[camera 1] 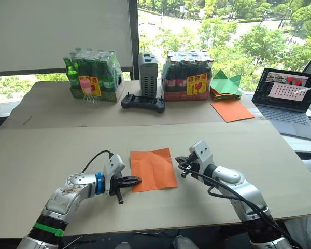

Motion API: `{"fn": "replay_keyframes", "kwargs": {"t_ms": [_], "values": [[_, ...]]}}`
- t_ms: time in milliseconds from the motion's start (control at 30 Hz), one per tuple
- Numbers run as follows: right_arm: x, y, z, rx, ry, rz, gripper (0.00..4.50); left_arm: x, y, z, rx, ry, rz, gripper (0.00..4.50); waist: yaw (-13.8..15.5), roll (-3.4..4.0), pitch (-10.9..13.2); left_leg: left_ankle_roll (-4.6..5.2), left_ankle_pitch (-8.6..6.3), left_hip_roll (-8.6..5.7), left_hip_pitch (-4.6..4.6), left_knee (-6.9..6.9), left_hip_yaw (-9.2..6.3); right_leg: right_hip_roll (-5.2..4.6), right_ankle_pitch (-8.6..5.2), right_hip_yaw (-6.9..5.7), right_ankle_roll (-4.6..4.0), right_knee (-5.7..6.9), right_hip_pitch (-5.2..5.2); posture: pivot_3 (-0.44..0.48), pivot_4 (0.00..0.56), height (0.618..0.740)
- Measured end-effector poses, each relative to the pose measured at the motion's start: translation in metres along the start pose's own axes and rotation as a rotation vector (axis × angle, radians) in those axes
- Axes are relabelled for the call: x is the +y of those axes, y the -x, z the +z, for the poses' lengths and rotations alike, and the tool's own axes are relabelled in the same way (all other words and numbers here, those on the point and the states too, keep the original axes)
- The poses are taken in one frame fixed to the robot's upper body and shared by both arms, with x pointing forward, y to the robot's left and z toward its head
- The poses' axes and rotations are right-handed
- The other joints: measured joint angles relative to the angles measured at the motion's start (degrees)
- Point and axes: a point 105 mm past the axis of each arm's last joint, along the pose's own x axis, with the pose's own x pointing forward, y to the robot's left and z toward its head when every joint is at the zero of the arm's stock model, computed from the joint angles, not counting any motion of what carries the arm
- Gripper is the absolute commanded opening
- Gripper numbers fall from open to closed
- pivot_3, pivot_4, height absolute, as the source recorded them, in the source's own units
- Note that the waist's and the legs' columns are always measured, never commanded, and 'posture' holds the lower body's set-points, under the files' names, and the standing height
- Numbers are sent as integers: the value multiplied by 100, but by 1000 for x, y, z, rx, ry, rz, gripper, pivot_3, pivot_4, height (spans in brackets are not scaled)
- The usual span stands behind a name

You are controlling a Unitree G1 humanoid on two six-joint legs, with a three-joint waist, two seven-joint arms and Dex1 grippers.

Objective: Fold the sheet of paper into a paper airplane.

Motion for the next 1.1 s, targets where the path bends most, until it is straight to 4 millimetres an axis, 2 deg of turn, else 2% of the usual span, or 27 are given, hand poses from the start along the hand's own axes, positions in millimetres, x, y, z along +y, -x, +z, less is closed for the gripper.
{"fn": "replay_keyframes", "kwargs": {"t_ms": [300,700,1100], "values": [[-6,-3,-15,54,1,-16,0,-1,0,-2,1,-1,-3,37,-4,0,0,0,0,0,0,6,0,0,0,0,0,4,2,0,150,740],[-2,-22,-7,50,25,14,0,-3,-2,-2,-7,0,-2,37,-5,1,-1,1,0,0,0,18,-1,0,0,0,1,10,4,0,150,740],[6,-26,-2,33,-18,70,0,-4,-4,-2,-18,4,10,37,-5,2,-1,1,-1,0,-1,19,-2,0,0,0,1,11,5,0,150,740]]}}
